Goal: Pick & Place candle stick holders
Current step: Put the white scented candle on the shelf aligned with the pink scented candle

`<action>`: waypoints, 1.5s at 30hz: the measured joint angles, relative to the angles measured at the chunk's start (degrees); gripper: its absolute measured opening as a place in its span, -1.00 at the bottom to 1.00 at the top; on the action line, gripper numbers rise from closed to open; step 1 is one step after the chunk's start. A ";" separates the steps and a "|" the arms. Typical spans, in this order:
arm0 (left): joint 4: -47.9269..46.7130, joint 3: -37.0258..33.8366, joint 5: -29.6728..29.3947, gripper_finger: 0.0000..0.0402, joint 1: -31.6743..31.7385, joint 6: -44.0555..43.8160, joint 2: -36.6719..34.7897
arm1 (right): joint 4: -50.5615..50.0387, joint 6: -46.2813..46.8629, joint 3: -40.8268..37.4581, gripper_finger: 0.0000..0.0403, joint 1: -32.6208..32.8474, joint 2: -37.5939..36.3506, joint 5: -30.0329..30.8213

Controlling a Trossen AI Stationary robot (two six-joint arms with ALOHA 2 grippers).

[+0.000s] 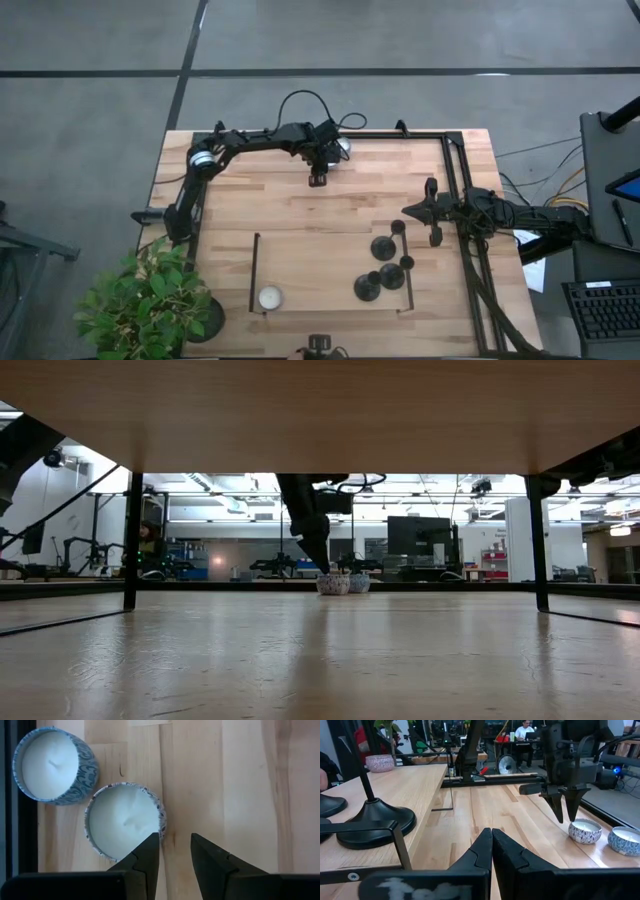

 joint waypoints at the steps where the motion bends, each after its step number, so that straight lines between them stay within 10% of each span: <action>1: 0.06 0.00 -0.04 -0.46 0.03 0.15 0.13 | 0.00 0.00 0.00 -0.96 0.00 -0.02 -0.01; 17: 2.07 0.04 -1.10 -0.48 0.26 1.49 2.56 | 0.00 -0.02 0.00 -0.96 0.00 0.00 -0.02; 29: -2.51 2.86 -1.12 -0.99 0.13 0.54 2.29 | 0.00 -0.02 0.00 -0.96 0.00 0.00 -0.01; 45: -21.76 4.04 -1.50 -1.00 -9.00 -12.40 -16.98 | 0.00 -0.02 0.00 -0.96 0.00 0.00 0.00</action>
